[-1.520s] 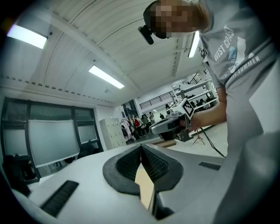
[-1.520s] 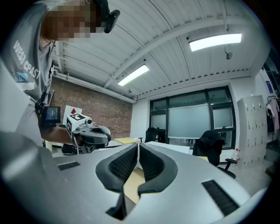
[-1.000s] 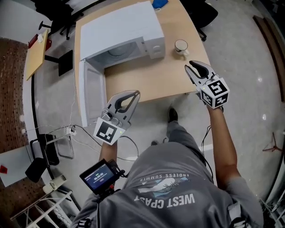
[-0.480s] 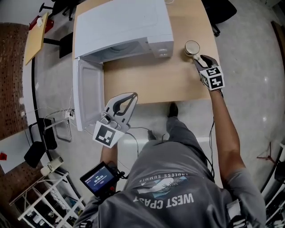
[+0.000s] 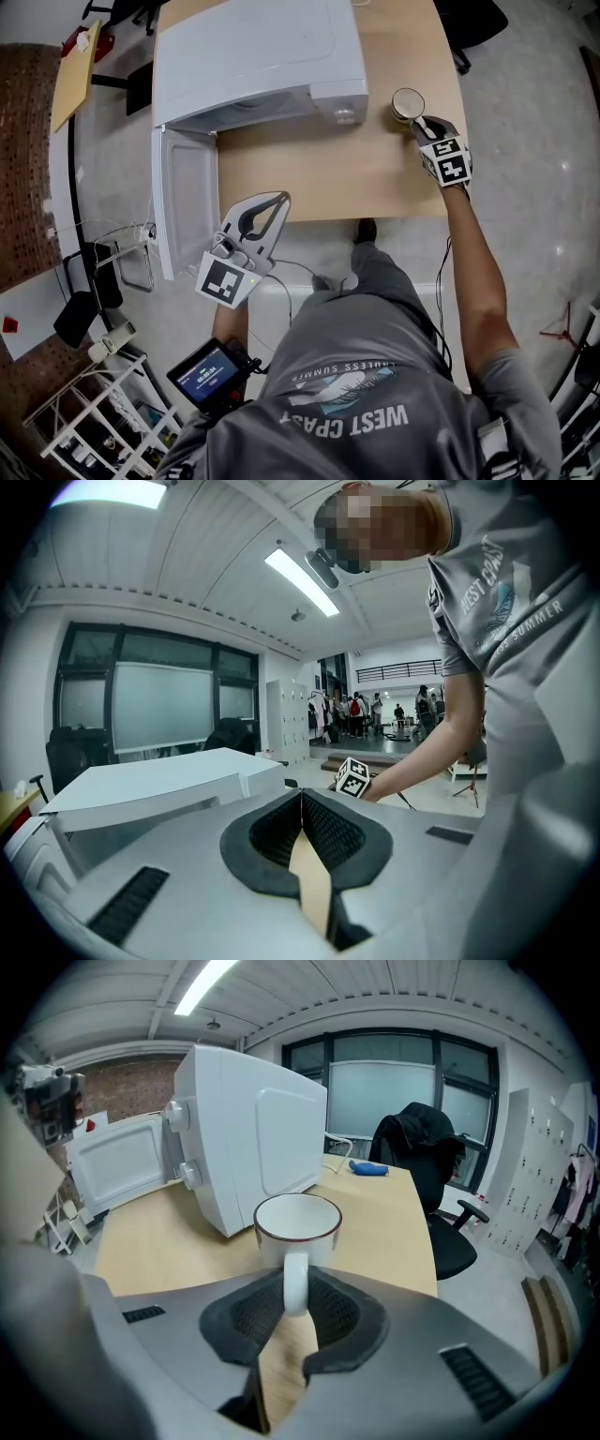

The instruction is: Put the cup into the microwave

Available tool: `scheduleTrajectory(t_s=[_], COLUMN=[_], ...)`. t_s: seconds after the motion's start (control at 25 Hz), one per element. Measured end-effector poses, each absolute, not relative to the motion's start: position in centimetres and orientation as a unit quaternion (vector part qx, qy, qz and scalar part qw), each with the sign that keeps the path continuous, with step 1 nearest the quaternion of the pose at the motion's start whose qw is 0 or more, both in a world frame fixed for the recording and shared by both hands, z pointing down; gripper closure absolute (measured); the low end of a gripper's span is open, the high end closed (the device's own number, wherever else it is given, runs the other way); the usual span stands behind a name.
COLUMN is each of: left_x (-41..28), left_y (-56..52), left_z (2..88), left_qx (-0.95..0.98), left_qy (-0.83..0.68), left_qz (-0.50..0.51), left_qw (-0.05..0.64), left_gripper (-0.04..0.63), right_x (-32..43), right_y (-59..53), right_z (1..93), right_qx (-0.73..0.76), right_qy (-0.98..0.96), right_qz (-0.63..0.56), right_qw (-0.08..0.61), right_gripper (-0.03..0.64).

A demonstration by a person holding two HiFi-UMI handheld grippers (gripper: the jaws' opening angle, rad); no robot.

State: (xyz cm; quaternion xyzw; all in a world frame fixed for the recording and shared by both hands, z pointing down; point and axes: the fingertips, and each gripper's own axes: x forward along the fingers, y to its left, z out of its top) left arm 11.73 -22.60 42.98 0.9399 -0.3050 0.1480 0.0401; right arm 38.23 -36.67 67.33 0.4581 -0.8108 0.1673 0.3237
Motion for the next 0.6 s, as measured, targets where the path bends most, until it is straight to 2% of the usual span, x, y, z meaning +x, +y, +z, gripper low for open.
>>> scheduleTrajectory(t_s=[0.24, 0.6], left_x=[12.2, 11.3], left_y=[-23.1, -21.4], left_z=[41.6, 39.5], left_qx=[0.94, 0.948], left_qy=[-0.307, -0.29], left_qz=[0.148, 0.132], left_qw=[0.026, -0.003], left_gripper=[0.574, 0.574], right_x=[37.3, 33.7], right_y=[-34.4, -28.9], right_z=[64.5, 53.3], right_qx=[0.445, 0.436], right_qy=[-0.828, -0.853], right_qz=[0.172, 0.127], right_qw=[0.294, 0.257], right_gripper=[0.543, 0.543])
